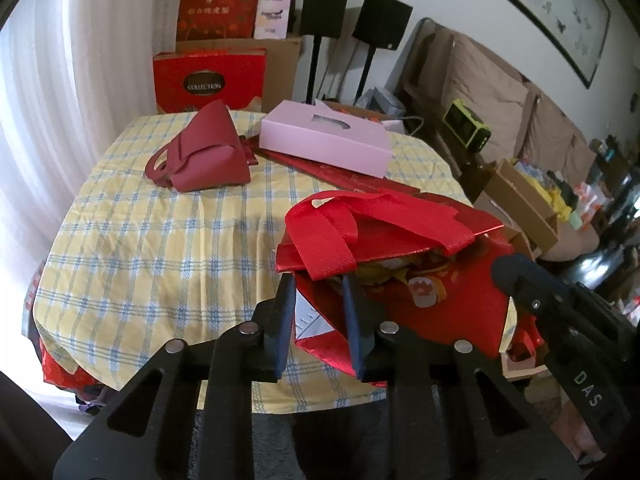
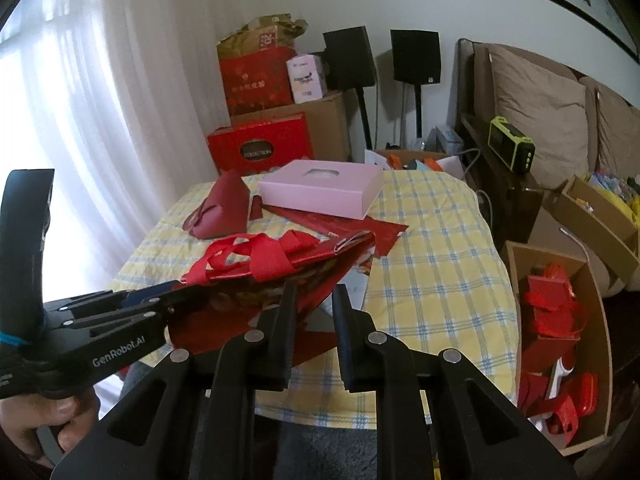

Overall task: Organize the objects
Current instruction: 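Close both grippers on the red printed bag's edge and lift it, then carry the red printed bag with both grippers away from the table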

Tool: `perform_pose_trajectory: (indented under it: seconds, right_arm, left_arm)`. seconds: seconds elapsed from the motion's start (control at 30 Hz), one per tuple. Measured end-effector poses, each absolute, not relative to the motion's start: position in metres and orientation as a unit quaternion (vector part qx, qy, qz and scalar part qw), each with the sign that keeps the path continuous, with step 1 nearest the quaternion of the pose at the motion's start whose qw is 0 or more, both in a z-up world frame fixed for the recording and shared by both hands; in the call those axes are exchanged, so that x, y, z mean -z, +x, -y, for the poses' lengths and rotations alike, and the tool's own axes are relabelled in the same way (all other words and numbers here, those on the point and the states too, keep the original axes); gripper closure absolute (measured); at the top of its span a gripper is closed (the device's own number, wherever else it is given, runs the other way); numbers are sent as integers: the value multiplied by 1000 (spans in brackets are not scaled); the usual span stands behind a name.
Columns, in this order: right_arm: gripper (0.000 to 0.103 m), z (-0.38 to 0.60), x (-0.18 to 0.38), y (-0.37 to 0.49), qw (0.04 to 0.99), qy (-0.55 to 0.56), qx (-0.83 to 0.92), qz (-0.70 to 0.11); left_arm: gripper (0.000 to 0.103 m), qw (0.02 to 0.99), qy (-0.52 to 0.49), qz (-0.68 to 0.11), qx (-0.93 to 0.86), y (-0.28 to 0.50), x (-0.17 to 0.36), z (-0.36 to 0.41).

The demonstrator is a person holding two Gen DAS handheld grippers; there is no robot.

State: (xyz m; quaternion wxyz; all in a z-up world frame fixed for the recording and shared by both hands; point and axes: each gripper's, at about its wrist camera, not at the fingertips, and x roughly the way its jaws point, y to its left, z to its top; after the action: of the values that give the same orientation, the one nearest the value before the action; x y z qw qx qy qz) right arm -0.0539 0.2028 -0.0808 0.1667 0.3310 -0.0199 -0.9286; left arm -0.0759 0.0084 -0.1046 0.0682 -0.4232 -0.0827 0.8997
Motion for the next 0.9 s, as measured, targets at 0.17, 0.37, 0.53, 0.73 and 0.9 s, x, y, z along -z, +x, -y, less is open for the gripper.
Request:
perform_pose_trajectory:
  seconds: [0.17,0.37,0.53,0.73,0.9]
  right_arm:
    - [87,-202,75,-50,168,322,931,14]
    - [87,-205,68,-45,169,315,934,17]
    - [87,-208,62,-40,169,309,936,22]
    - [87,-209,52,-30,171,299,939,19]
    - [87,-212,42,-22,169,287,943,19]
  left_arm:
    - [81,68,-416,83,-903,-74,98,-8]
    - [81,68,-400,79,-911,-68,86,-9]
    - [81,69,-392,75,-914,-63,77,-11]
    - [81,68,-381,71,-919,-57,67,-13]
    - [81,70,-367,67,-925,-48,55,-17]
